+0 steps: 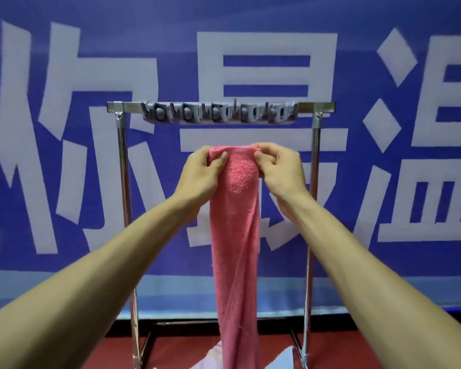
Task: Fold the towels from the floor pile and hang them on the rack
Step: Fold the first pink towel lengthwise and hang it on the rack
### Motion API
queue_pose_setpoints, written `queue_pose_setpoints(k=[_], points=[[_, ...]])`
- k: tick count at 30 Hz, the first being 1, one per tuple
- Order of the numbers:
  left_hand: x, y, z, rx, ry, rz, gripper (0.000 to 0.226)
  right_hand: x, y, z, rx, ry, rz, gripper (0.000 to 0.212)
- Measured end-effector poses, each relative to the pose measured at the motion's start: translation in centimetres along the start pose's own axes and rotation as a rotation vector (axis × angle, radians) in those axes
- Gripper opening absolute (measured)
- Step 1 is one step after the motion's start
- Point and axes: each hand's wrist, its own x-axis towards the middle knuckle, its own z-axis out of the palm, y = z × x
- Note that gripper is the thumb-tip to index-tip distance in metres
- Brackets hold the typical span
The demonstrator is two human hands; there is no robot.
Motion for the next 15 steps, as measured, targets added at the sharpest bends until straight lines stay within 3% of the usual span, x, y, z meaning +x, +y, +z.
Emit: queue_pose_setpoints(k=[4,8,15], points=[[1.7,2.7,-0.2,0.158,0.013,0.042,0.018,2.1,-2.1,0.7,-0.047,0.097,0.021,0.014],[1.7,4.2,-0.8,0.012,-0.048,0.016,0.029,2.3,-3.5,0.4,-0.076,0.128,-0.082,0.016],[2.3,3.7,-1.3,0.002,-0.114,-0.038,0.032,2.2,-3.8,0.4,-0.008,0.075,0.028,0.014]])
